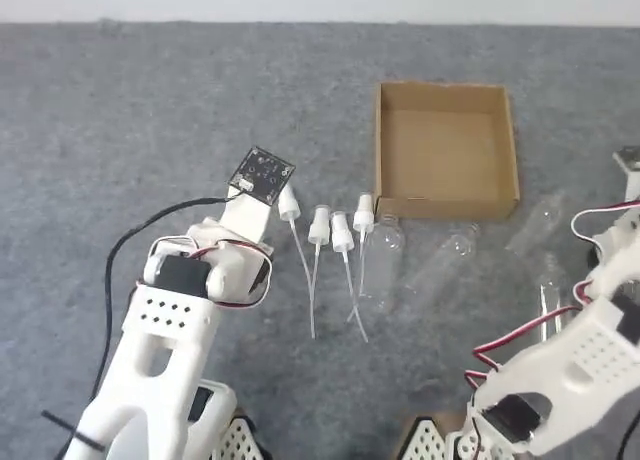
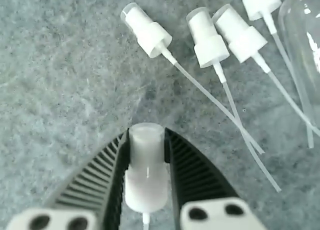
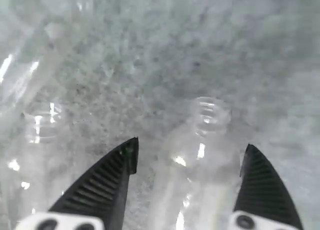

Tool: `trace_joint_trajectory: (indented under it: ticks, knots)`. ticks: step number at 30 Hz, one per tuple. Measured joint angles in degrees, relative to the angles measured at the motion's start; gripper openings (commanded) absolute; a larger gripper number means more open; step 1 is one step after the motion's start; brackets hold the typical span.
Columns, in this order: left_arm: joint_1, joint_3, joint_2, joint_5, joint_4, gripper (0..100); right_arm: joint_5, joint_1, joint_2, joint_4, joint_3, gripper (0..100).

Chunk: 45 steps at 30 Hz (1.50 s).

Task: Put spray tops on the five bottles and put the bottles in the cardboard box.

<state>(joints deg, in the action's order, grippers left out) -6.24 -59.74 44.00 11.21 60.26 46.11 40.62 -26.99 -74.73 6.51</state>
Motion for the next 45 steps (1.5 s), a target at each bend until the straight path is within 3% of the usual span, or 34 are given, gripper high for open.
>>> trace_joint_trajectory:
  ticks: [8, 15, 23, 29, 38, 45]
  knots:
    - [0.00, 0.00, 0.00, 0.00, 0.00, 1, 0.18, 0.88, -2.37, 0.00, 0.88, 0.5]
    - [0.00, -0.18, 0.00, -0.35, -0.70, 1, 0.18, 0.97, 0.26, -0.18, 0.88, 0.5]
    - [-0.26, -1.05, 0.70, -0.35, -3.78, 1, -2.20, -2.90, 18.46, -9.23, 0.88, 0.5]
    - [-0.26, 8.62, 8.18, -0.35, 3.52, 1, -11.52, -14.15, 33.76, -14.24, 0.88, 0.5]
    - [-0.26, 30.07, 15.47, -3.34, 14.15, 1, -24.44, -42.02, 50.90, -17.67, -0.70, 0.5]
    - [-0.26, 44.31, 15.56, -12.75, 14.07, 1, -29.63, -60.66, 64.35, -4.13, -21.19, 0.5]
